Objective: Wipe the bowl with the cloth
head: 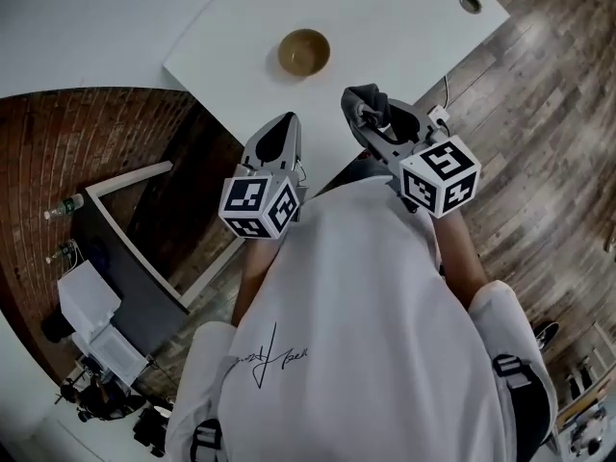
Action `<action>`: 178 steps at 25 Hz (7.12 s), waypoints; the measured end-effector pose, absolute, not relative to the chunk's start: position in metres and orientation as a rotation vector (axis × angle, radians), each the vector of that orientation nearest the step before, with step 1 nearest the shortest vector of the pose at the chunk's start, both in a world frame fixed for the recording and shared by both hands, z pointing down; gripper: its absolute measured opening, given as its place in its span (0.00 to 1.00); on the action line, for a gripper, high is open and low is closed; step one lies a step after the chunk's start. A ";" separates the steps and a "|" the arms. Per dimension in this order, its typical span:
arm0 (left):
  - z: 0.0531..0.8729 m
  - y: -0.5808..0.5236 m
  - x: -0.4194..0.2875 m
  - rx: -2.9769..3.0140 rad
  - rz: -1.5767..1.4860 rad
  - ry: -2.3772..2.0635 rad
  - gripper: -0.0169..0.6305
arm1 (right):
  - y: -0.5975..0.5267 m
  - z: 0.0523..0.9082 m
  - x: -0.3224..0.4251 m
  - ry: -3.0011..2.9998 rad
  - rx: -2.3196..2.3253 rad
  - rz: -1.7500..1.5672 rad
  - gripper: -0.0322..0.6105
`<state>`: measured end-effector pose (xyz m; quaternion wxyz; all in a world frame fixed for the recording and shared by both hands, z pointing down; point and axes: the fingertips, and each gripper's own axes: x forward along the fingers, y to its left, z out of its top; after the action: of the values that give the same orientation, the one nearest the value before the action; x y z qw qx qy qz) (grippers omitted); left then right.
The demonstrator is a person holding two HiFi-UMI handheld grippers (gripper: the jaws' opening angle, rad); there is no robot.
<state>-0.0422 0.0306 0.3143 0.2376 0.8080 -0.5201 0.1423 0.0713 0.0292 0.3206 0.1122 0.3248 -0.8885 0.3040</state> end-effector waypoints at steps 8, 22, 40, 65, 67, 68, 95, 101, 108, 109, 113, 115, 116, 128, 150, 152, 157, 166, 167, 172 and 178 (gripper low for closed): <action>0.329 0.018 -0.054 2.125 0.427 -1.496 0.02 | 0.000 0.330 0.052 -2.649 0.714 0.889 0.33; 0.345 -0.021 -0.082 2.119 0.413 -1.477 0.02 | -0.038 0.347 0.025 -2.602 0.648 0.794 0.33; 0.366 -0.072 -0.114 2.122 0.480 -1.424 0.03 | -0.087 0.392 0.009 -2.493 0.581 0.759 0.33; 0.441 -0.127 -0.119 2.049 0.630 -1.326 0.18 | -0.134 0.424 0.005 -2.431 0.618 0.779 0.33; 0.446 -0.128 -0.115 2.054 0.628 -1.299 0.18 | -0.134 0.426 0.006 -2.428 0.617 0.781 0.33; 0.449 -0.128 -0.113 2.055 0.628 -1.287 0.18 | -0.133 0.427 0.007 -2.424 0.618 0.783 0.33; 0.468 -0.143 -0.109 2.071 0.630 -1.252 0.05 | -0.145 0.443 -0.002 -2.378 0.586 0.786 0.33; 0.467 -0.144 -0.108 2.076 0.637 -1.237 0.05 | -0.150 0.442 -0.004 -2.372 0.564 0.762 0.33; 0.467 -0.145 -0.110 2.085 0.644 -1.237 0.05 | -0.156 0.442 -0.010 -2.368 0.530 0.744 0.33; 0.467 -0.146 -0.109 2.087 0.647 -1.236 0.05 | -0.156 0.442 -0.011 -2.369 0.526 0.744 0.33; 0.469 -0.145 -0.108 2.089 0.652 -1.232 0.05 | -0.159 0.443 -0.012 -2.369 0.500 0.723 0.33; 0.469 -0.146 -0.108 2.091 0.651 -1.234 0.05 | -0.161 0.444 -0.014 -2.366 0.485 0.698 0.33; 0.469 -0.146 -0.108 2.091 0.650 -1.235 0.05 | -0.162 0.443 -0.016 -2.364 0.477 0.683 0.33; 0.468 -0.146 -0.110 2.096 0.651 -1.230 0.05 | -0.166 0.442 -0.030 -2.323 0.410 0.542 0.33; 0.468 -0.146 -0.113 2.110 0.652 -1.228 0.05 | -0.168 0.441 -0.054 -2.273 0.319 0.333 0.33; 0.467 -0.147 -0.112 2.111 0.648 -1.229 0.05 | -0.169 0.441 -0.055 -2.272 0.316 0.319 0.33; 0.468 -0.147 -0.114 2.105 0.638 -1.228 0.05 | -0.170 0.441 -0.062 -2.262 0.297 0.272 0.33; 0.468 -0.146 -0.115 2.100 0.627 -1.234 0.05 | -0.172 0.442 -0.074 -2.255 0.283 0.213 0.33; 0.468 -0.146 -0.115 2.100 0.627 -1.235 0.05 | -0.172 0.441 -0.075 -2.255 0.283 0.211 0.33; 0.469 -0.148 -0.115 2.097 0.624 -1.235 0.05 | -0.175 0.442 -0.078 -2.254 0.285 0.195 0.33; 0.469 -0.147 -0.115 2.090 0.618 -1.244 0.05 | -0.175 0.442 -0.084 -2.257 0.295 0.169 0.33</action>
<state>-0.1149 -0.1474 0.4686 0.3111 0.7915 -0.4712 0.2339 -0.0838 -0.1750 0.4420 0.4166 0.1174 -0.8990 0.0671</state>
